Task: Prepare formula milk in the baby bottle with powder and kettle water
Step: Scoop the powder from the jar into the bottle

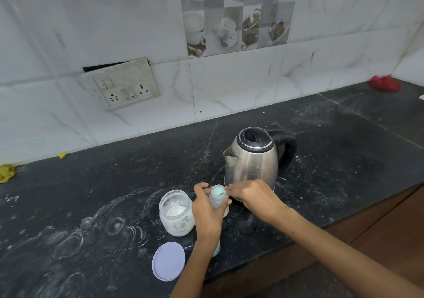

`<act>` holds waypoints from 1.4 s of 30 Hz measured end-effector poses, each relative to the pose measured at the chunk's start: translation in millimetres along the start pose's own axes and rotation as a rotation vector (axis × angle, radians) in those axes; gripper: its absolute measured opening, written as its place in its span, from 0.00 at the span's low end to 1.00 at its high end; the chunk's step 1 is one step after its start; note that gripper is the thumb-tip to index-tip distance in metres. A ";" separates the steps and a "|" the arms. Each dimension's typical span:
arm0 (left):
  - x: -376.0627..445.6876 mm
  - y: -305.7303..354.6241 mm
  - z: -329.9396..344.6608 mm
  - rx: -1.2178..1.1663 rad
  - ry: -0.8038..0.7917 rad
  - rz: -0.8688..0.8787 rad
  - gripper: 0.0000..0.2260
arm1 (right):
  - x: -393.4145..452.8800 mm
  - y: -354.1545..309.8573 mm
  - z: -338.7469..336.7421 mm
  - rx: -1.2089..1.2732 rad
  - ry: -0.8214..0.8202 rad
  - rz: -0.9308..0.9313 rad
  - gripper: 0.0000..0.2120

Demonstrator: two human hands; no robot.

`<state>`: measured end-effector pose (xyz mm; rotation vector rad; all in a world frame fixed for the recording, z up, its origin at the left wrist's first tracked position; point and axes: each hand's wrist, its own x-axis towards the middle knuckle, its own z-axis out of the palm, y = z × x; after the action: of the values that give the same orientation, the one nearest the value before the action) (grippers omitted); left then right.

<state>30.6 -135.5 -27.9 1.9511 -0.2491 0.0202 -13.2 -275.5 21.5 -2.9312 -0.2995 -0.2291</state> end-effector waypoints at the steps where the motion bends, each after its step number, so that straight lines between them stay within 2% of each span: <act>1: 0.0 0.3 -0.6 0.000 -0.003 -0.001 0.31 | 0.3 -0.8 0.4 0.014 -0.001 0.008 0.09; 4: 0.2 3.8 -2.3 0.027 -0.033 0.008 0.36 | -2.7 -3.3 -4.0 0.147 0.087 0.065 0.11; 7: -4.2 12.2 -9.0 0.029 -0.080 0.003 0.43 | -5.9 -7.1 -11.7 0.330 0.298 0.172 0.11; 9: -10.7 16.9 -21.4 0.042 -0.056 0.067 0.39 | -8.5 -12.0 -13.8 0.459 0.388 0.299 0.10; 12: -21.8 18.7 -54.3 0.018 0.091 0.169 0.25 | -6.9 -24.3 -12.7 0.731 0.440 0.479 0.07; 16: -31.7 10.4 -97.7 -0.074 0.295 0.180 0.15 | 13.1 -53.8 -11.4 0.945 0.398 0.469 0.06; 18: -34.5 4.8 -111.6 -0.093 0.340 0.139 0.13 | 29.7 -68.9 -4.7 0.918 0.333 0.431 0.06; 23: -40.1 -2.3 -124.5 -0.085 0.386 0.086 0.12 | 59.4 -94.3 15.4 0.487 0.189 0.391 0.06; 30: -44.3 -4.0 -126.2 -0.049 0.399 0.093 0.13 | 73.8 -104.8 34.7 0.275 0.156 0.255 0.09; 32: -45.3 -4.2 -122.7 -0.055 0.391 0.110 0.13 | 70.6 -103.3 36.7 0.326 0.186 0.258 0.08; 37: -53.0 5.4 -95.4 -0.033 0.312 0.212 0.12 | 43.0 -81.5 28.0 0.681 0.347 0.355 0.04; 42: -48.2 9.2 -48.1 0.079 0.045 0.211 0.23 | -9.8 -44.0 5.4 0.795 0.523 0.431 0.04</act>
<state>-13.3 -86.8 -7.3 1.9926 -0.4288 0.2144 -31.4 -233.9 22.0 -1.9907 0.2659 -0.6207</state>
